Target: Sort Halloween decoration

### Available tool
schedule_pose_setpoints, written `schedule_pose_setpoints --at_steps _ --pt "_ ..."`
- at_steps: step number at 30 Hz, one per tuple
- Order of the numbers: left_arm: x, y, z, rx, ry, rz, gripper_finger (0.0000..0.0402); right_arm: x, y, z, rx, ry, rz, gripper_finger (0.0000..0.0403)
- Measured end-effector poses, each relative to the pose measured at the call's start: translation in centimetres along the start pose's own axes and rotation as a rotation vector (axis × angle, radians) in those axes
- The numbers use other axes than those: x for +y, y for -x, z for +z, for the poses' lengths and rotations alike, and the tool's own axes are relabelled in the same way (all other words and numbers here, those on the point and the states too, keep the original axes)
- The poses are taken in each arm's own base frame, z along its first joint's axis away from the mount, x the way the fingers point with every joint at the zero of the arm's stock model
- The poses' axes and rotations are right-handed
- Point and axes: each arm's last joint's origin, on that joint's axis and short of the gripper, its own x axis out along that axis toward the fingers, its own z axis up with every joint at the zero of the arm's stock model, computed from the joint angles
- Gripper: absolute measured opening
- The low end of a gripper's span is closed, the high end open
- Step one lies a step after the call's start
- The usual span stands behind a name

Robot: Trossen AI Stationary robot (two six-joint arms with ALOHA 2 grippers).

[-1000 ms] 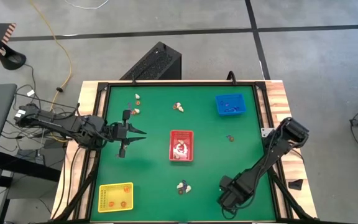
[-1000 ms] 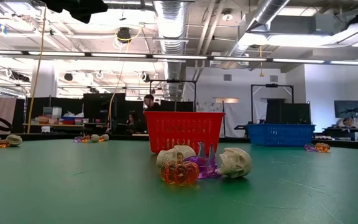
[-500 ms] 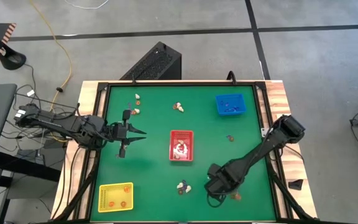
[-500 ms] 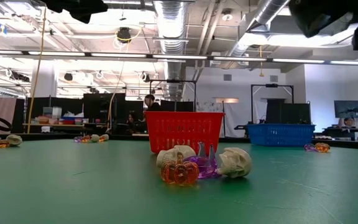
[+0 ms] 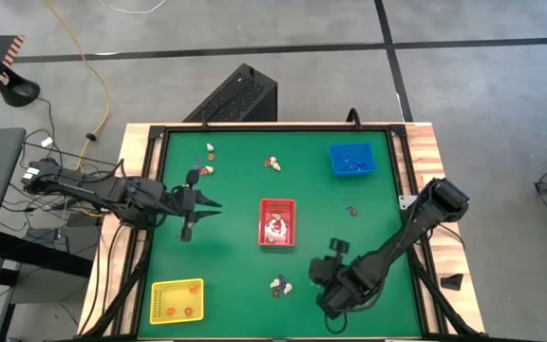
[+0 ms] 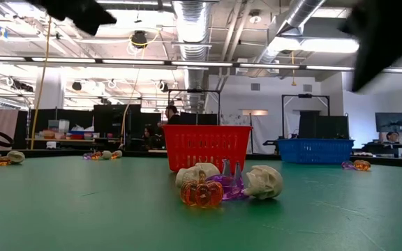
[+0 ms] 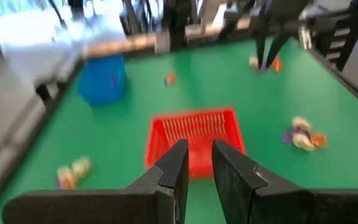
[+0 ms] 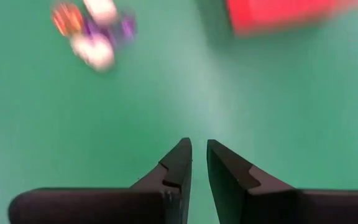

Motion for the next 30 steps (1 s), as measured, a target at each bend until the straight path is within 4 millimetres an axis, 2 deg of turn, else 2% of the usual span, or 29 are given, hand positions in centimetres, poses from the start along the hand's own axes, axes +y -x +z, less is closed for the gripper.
schedule_pose_setpoints --at_steps 5,9,12,16,19,23,30 --pt "-0.2 0.3 -2.4 0.245 0.213 -0.002 0.0061 -0.3 -1.2 2.2 -0.173 0.232 -0.019 0.0082" --pt "-0.5 0.8 -3.7 0.413 0.422 -0.06 0.0061 -1.7 -1.8 4.6 -0.225 0.371 -0.011 0.0081" --pt "-1.2 0.9 -3.6 0.43 0.511 -0.123 0.0061 -3.5 -1.1 6.3 -0.255 0.413 0.032 0.0081" --pt "-2.3 0.8 -3.4 0.42 0.536 -0.149 0.0061 -5.8 0.7 7.7 -0.319 0.425 0.099 0.0081" --pt "-2.7 0.7 -4.1 0.484 0.581 -0.067 0.0061 -7.1 1.8 7.1 -0.421 0.426 0.12 0.0081" --pt "-2.6 0.4 -5.6 0.626 0.647 0.089 0.0061 -9.0 2.5 4.8 -0.528 0.473 0.129 0.0081" --pt "-1.5 0.1 -8.2 0.927 0.764 0.389 0.0061 -13.3 5.6 2.6 -0.733 0.336 0.153 0.0081"
